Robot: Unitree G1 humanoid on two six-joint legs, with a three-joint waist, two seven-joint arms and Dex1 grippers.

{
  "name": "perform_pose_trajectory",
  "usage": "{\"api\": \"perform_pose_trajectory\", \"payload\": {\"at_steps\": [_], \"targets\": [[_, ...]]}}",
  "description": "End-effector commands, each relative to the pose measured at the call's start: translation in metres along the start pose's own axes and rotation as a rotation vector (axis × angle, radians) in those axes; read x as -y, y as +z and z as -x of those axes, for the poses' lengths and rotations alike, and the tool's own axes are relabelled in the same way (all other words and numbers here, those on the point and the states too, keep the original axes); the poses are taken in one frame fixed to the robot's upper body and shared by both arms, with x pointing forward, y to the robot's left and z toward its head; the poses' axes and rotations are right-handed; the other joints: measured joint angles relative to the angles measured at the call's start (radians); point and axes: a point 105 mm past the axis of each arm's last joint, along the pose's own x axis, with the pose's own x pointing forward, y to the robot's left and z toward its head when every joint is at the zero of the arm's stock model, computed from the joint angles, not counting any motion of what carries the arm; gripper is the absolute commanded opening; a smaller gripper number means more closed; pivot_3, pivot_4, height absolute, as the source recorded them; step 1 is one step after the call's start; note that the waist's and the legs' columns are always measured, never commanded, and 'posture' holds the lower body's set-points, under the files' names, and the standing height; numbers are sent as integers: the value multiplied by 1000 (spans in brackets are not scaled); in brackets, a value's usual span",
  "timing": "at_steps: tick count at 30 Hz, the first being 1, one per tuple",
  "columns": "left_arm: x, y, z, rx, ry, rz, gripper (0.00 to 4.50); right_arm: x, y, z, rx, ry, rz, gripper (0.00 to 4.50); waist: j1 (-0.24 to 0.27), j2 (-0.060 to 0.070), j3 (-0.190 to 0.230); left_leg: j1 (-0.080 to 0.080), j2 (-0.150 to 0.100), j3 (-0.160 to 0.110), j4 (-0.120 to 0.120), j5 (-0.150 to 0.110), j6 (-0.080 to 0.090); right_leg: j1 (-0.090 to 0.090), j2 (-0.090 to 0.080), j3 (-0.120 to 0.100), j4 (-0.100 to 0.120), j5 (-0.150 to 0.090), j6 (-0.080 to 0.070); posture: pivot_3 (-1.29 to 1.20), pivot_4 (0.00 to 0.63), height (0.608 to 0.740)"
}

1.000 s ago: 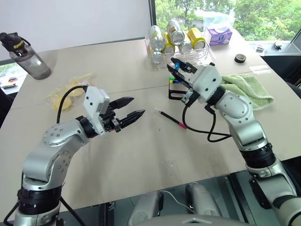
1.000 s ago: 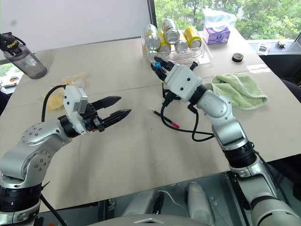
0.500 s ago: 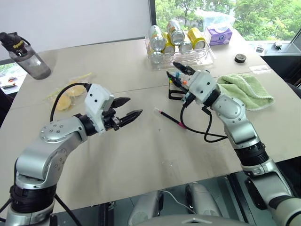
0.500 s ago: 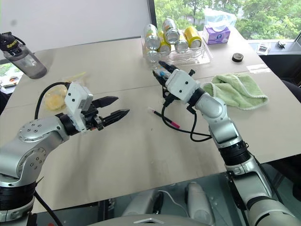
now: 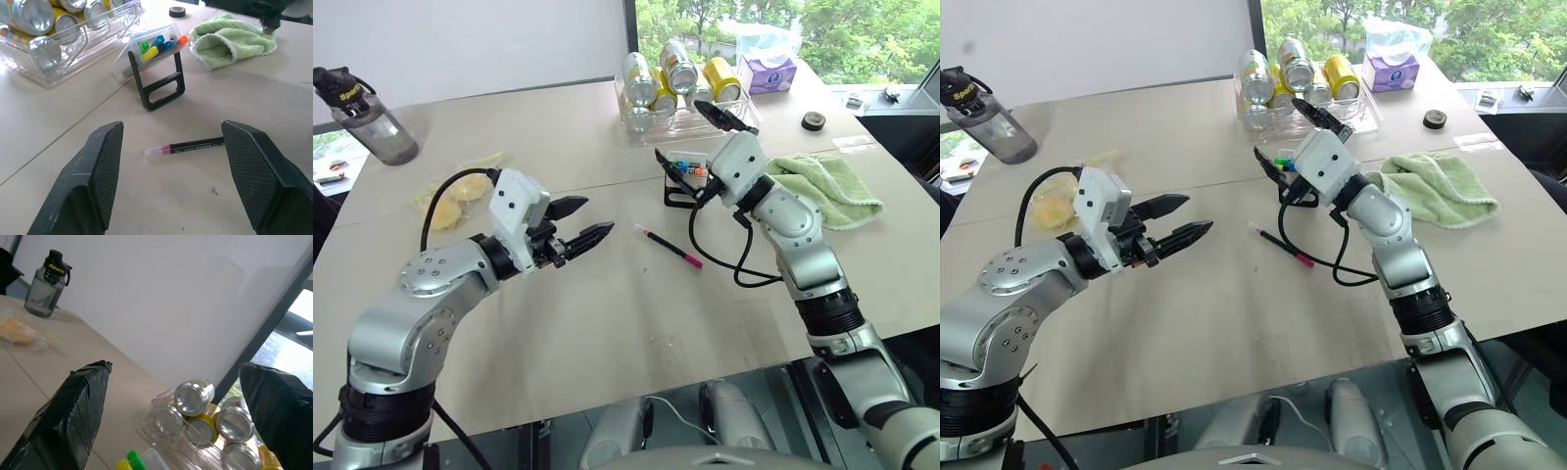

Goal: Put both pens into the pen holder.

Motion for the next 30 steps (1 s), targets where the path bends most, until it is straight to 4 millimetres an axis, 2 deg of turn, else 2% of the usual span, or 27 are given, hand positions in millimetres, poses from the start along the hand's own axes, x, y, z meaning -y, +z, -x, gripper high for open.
{"api": "perform_pose_trajectory", "payload": {"at_steps": [1, 4, 8, 11, 20, 24, 25, 30], "targets": [[2, 3, 6, 6, -7, -38, 3266, -15, 3, 5, -48, 87, -172, 4475, 0, 0, 0, 0, 0, 0, 0, 0, 0, 0, 0, 0, 0, 0, 0, 0, 150, 739], [4, -13, 13, -57, -30, -23, 3266, -45, -13, 24, -210, 251, -300, 4475, 1, 0, 0, 0, 0, 0, 0, 0, 0, 0, 0, 0, 0, 0, 0, 0, 150, 739], [12, -36, 26, -155, -73, -3, 3266, -69, -50, 60, -512, 343, -369, 4475, 2, 0, 0, 0, 0, 0, 0, 0, 0, 0, -1, 0, 0, 0, 0, 0, 150, 739], [18, -45, 34, -206, -109, 16, 3266, -65, -66, 70, -642, 284, -395, 4475, 2, 0, 1, 0, 0, 0, 0, 0, 0, 0, -1, 0, 0, 0, 0, 0, 150, 739], [18, -54, 40, -239, -126, 14, 3266, -71, -70, 73, -732, 309, -432, 4475, 3, 0, 1, 0, 0, 0, 0, 0, 0, 0, -1, -1, 0, 0, 0, 0, 150, 739], [16, -54, 41, -236, -120, 15, 3266, -74, -76, 79, -782, 322, -415, 3302, 3, 0, 1, -1, 0, 0, 0, 0, 0, 0, -1, -1, -1, 0, 0, 0, 150, 739], [16, -54, 41, -235, -120, 14, 3266, -75, -78, 81, -796, 325, -411, 2645, 3, 0, 1, -1, 0, 0, 0, 0, 0, 0, -1, -1, -1, 0, 0, 0, 150, 739], [19, -42, 36, -221, -126, 5, 3266, -76, -81, 85, -826, 329, -411, 354, 4, 0, 1, -1, 0, 0, 0, 0, 0, 0, -1, -1, -1, 0, 0, 0, 150, 739]]}}
